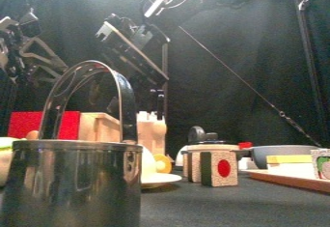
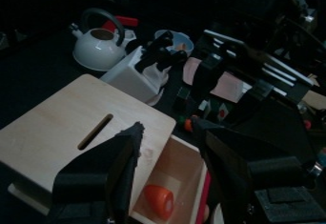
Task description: Grab carrot top
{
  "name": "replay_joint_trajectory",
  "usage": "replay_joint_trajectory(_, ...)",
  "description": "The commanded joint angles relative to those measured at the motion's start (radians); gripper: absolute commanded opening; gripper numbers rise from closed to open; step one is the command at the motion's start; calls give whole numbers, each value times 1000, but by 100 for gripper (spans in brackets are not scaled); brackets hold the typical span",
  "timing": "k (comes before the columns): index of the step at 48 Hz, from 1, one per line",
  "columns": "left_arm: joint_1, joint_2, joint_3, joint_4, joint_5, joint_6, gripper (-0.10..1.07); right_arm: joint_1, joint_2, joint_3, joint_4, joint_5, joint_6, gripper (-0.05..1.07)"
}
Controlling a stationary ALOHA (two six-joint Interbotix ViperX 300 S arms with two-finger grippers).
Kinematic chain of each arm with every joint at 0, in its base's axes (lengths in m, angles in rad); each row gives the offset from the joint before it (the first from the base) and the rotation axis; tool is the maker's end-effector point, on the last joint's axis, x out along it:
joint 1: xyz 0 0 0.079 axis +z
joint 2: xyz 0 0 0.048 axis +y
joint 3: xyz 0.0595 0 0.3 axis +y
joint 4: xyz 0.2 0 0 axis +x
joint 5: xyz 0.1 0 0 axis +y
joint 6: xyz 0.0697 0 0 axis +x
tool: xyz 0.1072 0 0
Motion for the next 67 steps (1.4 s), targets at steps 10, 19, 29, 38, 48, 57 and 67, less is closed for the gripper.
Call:
replay_joint_trajectory(10, 3, 5, -12, 0, -3, 2, 84, 51, -141, 120, 64, 2, -2, 83)
replay_joint_trajectory(19, 3, 5, -12, 2, -3, 2, 84, 54, -153, 196, 155, 3, -3, 83)
replay_joint_trajectory(29, 3, 5, -12, 0, -3, 0, 84, 41, -124, 225, 222, 6, 0, 83)
replay_joint_trajectory(38, 5, 5, -12, 2, -3, 2, 84, 9, -78, 189, 284, 55, -2, 85)
replay_joint_trajectory(48, 5, 5, -9, 0, -3, 0, 84, 2, -52, 140, 281, 166, -3, 93)
replay_joint_trajectory(57, 6, 5, -11, 0, -3, 2, 84, 0, -18, 121, 290, 164, -3, 93)
replay_joint_trajectory(67, 5, 5, -9, 0, -3, 2, 84, -12, 14, 120, 307, 164, -3, 92)
